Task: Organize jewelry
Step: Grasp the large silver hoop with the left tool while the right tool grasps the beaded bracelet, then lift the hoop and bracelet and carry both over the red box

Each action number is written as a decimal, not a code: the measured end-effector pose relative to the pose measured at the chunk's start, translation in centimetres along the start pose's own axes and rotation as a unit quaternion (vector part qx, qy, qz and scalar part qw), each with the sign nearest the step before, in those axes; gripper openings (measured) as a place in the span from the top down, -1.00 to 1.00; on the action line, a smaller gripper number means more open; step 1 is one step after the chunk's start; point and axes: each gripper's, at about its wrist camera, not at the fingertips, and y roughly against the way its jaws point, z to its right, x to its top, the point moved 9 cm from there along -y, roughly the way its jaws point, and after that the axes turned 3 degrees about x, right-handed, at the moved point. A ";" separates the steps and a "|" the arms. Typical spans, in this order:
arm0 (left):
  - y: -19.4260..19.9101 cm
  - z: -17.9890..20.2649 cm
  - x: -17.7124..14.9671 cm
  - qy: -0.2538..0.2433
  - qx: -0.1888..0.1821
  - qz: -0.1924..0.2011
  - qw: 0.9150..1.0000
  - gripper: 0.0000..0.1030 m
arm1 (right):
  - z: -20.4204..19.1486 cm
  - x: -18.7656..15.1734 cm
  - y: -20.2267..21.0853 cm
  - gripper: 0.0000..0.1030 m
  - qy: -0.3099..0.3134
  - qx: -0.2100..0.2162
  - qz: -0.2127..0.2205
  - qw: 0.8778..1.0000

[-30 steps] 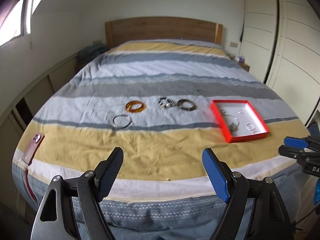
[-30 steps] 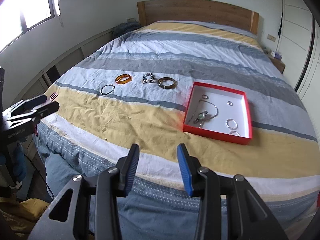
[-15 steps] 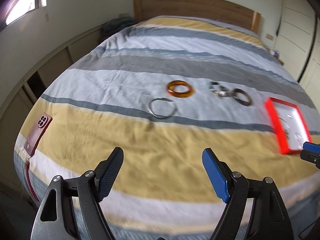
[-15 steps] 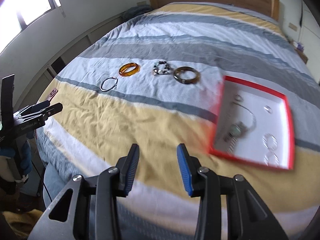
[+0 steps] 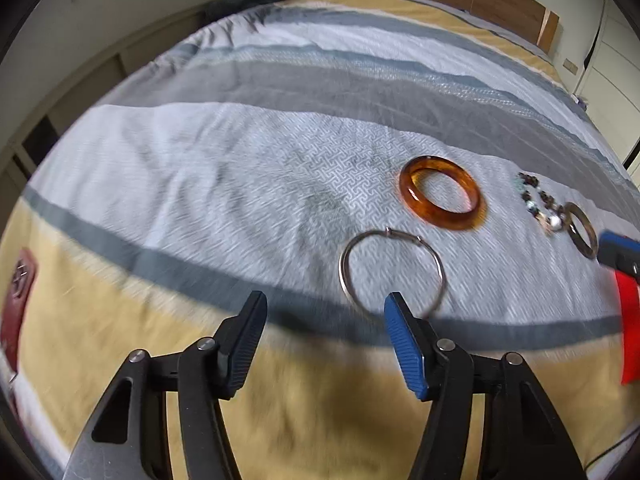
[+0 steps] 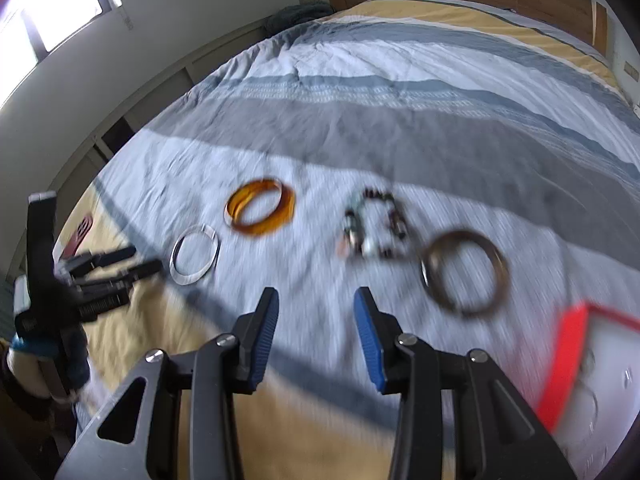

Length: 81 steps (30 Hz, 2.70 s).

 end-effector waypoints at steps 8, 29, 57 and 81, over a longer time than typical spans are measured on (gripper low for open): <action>-3.7 1.1 1.0 -0.016 -0.023 -0.010 1.000 -0.14 | 2.6 2.4 -5.2 0.27 -0.024 0.013 -0.016 0.999; -0.9 3.8 -1.3 -0.025 -0.053 -0.001 0.998 0.92 | -0.4 -2.8 -5.0 0.86 -0.018 0.042 -0.089 0.995; 20.0 16.0 -5.6 -0.118 -0.077 0.100 0.985 0.93 | 0.0 -10.9 23.6 0.86 -0.080 0.071 0.105 0.989; 12.0 43.8 -5.3 -0.268 -0.165 0.035 0.949 0.93 | 23.7 -15.1 22.4 0.86 -0.218 -0.005 0.098 0.971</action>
